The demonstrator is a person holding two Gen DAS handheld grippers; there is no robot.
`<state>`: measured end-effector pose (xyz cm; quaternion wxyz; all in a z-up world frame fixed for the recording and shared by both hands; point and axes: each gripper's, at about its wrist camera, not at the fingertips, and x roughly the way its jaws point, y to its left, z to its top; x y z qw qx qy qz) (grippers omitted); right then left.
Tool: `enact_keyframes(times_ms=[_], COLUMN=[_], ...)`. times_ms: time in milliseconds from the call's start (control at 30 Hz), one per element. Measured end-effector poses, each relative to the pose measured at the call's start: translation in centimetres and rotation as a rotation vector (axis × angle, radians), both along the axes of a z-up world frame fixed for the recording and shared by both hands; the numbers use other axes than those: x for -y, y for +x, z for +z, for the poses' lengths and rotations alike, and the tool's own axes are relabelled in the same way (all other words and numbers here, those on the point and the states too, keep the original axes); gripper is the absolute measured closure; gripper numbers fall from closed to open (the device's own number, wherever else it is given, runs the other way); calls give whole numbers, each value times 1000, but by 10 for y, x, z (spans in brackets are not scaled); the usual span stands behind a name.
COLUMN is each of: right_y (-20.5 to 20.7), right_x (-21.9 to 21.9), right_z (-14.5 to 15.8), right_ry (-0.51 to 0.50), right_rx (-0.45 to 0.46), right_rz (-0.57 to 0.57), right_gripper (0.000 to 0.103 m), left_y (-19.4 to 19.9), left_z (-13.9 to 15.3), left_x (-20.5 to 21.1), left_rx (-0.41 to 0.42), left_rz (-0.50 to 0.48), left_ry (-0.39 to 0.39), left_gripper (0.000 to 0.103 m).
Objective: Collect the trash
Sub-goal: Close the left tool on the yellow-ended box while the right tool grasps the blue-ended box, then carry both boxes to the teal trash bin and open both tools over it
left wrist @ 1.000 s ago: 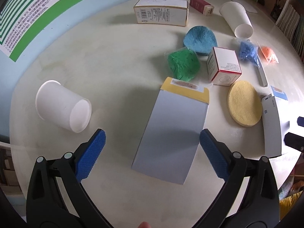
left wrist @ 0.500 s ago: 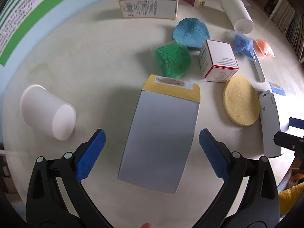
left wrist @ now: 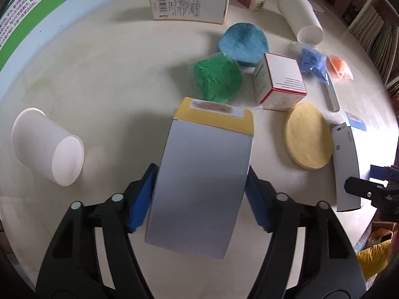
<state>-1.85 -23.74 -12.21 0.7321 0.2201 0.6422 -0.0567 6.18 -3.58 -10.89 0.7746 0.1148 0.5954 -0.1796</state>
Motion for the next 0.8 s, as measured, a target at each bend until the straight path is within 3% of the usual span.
enact_keyframes(times_ms=[33,800], right_y=[-1,-39], right_x=[1,19], right_z=[-1,39], right_ry=[4,-59], right_rx=[0,99], right_rz=[0,-35], right_gripper=[39,40], left_y=[-1,-29], left_z=[1,50], left_x=[1,4], left_rx=[-1,117], left_rz=[-5,-64], left_ry=[-9,-41], left_gripper=[41,42])
